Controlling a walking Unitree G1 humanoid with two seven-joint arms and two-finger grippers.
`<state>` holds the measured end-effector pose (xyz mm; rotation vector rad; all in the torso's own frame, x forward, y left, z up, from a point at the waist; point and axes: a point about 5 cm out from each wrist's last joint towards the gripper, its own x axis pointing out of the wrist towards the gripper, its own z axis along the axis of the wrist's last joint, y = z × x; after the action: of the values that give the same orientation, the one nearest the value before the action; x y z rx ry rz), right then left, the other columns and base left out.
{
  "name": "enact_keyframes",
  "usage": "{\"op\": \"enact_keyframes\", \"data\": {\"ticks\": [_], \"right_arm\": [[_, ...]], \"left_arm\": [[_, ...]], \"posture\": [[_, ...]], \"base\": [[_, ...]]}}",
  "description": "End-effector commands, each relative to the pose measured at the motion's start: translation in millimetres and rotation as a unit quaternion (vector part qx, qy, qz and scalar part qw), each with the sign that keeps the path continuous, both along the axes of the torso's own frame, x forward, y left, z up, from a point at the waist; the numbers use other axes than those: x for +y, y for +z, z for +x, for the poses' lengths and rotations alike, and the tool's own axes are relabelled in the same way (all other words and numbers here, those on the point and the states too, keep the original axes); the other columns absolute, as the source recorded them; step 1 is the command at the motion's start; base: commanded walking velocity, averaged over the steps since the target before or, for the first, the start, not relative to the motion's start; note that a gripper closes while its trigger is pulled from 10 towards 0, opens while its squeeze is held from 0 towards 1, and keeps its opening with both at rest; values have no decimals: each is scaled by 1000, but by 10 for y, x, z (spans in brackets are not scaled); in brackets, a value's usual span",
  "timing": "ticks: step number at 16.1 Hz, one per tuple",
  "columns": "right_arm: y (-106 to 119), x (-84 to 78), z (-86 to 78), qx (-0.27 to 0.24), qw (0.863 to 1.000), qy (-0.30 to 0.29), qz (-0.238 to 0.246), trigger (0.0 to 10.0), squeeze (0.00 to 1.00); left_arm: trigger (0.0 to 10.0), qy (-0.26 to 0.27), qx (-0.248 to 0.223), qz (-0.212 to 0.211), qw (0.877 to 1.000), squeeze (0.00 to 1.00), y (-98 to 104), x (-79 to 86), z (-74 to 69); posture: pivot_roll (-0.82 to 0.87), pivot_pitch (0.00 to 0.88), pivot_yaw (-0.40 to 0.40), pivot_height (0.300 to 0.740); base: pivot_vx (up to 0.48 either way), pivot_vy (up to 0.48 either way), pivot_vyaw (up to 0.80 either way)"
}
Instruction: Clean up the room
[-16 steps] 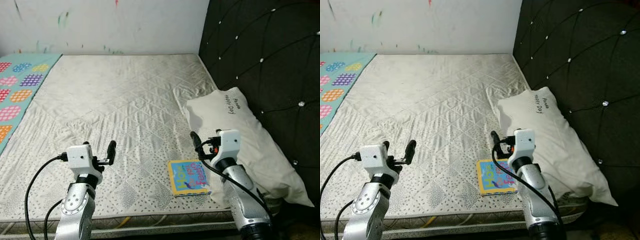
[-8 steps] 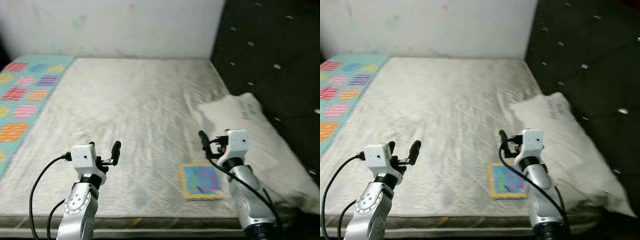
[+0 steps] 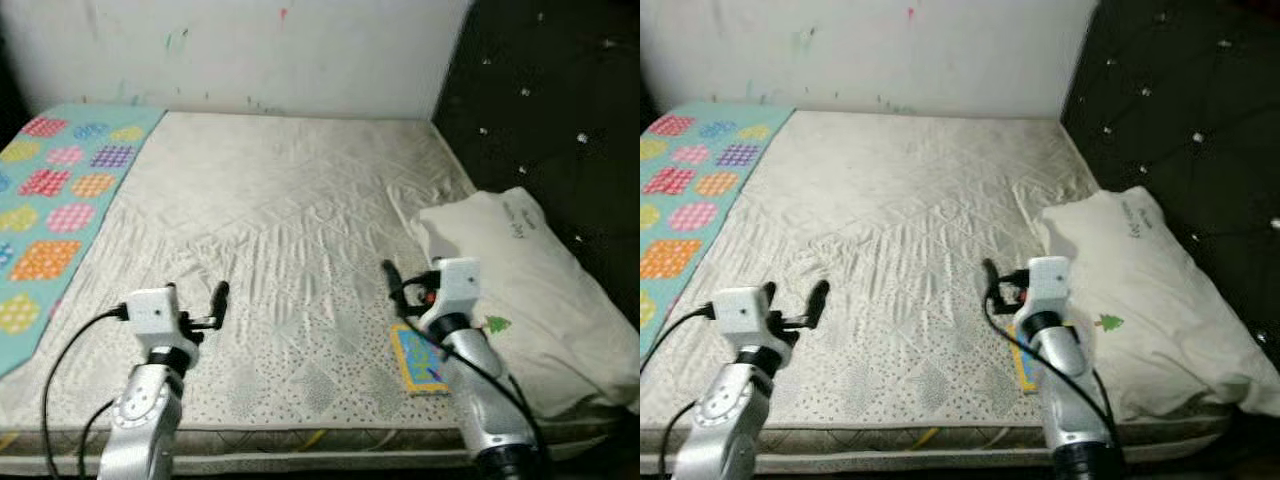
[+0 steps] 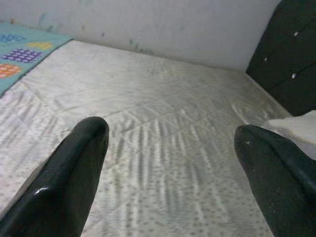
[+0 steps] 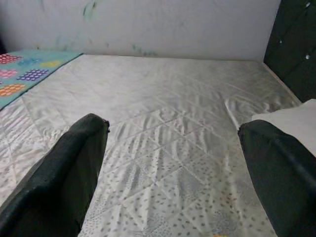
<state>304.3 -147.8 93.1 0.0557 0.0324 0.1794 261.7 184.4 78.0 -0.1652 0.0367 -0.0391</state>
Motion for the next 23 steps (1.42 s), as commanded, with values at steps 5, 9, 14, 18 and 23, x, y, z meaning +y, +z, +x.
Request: {"op": "enact_keyframes", "data": {"ticks": [5,9,14,18,23], "right_arm": [[24,-60,4,-4,1000,-5,-4,10000,0],[16,-81,-2,-2,1000,-4,-9,10000,0],[10,-81,-7,-1,1000,-2,-13,10000,0],[3,-89,-5,1,1000,0,-17,10000,0],[6,-79,3,0,1000,3,-15,10000,0]], "left_arm": [[10000,-9,3,-1,1000,0,4,-51,4],[10000,-11,5,-1,1000,0,-5,-74,8],[10000,-10,8,-2,1000,0,-13,-75,6],[10000,-8,9,-2,1000,0,-17,-71,6],[10000,-7,10,-2,1000,0,-18,-69,13]], "posture": [[7,0,4,740],[-1,0,5,740],[-1,0,1,740],[2,0,-4,740],[3,0,-4,740]], "base": [[0,466,239],[0,480,0],[0,480,0],[0,480,0],[0,480,0]]}}
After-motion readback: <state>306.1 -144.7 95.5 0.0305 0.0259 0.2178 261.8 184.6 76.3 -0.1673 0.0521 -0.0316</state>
